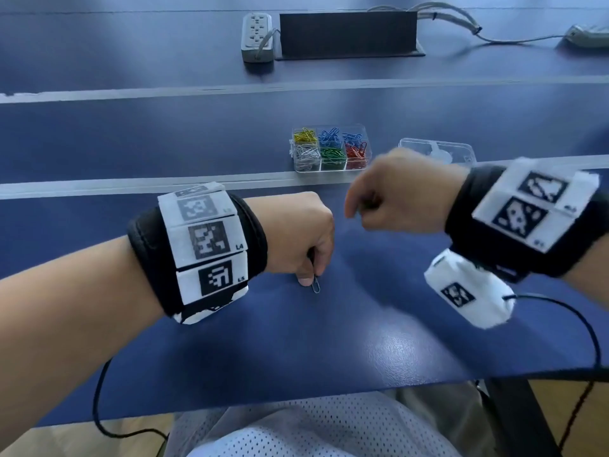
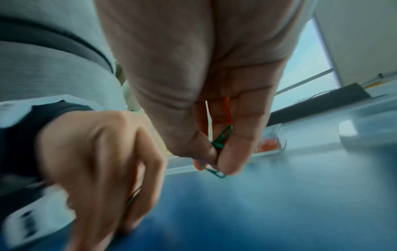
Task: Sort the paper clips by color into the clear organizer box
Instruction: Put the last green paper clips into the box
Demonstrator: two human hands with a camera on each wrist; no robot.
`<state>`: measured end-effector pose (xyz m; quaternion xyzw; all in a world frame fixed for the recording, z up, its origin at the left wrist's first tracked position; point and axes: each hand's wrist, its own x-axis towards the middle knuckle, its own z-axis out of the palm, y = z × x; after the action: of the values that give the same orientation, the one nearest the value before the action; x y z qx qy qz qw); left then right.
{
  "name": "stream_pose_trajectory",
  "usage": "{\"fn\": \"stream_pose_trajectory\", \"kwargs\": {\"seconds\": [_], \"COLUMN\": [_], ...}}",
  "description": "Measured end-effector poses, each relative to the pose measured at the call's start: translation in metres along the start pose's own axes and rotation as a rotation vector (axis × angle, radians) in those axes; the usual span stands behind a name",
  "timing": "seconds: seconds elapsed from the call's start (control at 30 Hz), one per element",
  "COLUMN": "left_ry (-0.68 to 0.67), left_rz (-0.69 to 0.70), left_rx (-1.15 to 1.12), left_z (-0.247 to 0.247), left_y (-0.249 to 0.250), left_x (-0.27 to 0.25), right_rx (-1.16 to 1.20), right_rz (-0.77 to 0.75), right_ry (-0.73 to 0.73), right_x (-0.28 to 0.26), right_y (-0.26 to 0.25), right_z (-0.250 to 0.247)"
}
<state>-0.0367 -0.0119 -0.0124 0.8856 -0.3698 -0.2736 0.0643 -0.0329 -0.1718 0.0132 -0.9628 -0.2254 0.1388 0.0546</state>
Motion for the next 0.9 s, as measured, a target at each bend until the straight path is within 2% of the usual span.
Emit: {"fn": "stream_pose_trajectory", "kwargs": {"seconds": [0.1,0.2,0.37,0.47,0.6,0.8,0.9], "left_ry": [0.013,0.032,0.088,0.193,0.387,0.515,0.515], "left_rz": [-0.008,-0.016,-0.045,-0.084,-0.175,-0.248,-0.245], "left_rx": [0.01,-0.009,-0.101,-0.135,-0.188,-0.178,-0.111], "left_z": [-0.001,0.0,-0.001,-0.013,-0.041,-0.07,-0.078], "left_y": [0.0,-0.001,-0.007,-0.02,-0.041,-0.053,-0.044], "left_x": [0.0,-0.004,-0.008,-0.002,0.01,0.041,0.056], "right_rx": [0.106,0.144,0.1,0.088,0.158,0.305,0.282], "right_rz": [0.083,0.16,0.216,0.23,0.236,0.263,0.297], "right_ry": [0.136,0.21,0.164,0.113,0.14,0.17,0.179], "right_x": [0.032,0.065,0.095,0.096,0.091,0.081,0.072], "right_y": [0.009,0.014,0.01,0.004,0.002,0.016,0.027], "right_z": [-0.02,-0.032,-0.029,-0.028,-0.034,-0.039,-0.036]}}
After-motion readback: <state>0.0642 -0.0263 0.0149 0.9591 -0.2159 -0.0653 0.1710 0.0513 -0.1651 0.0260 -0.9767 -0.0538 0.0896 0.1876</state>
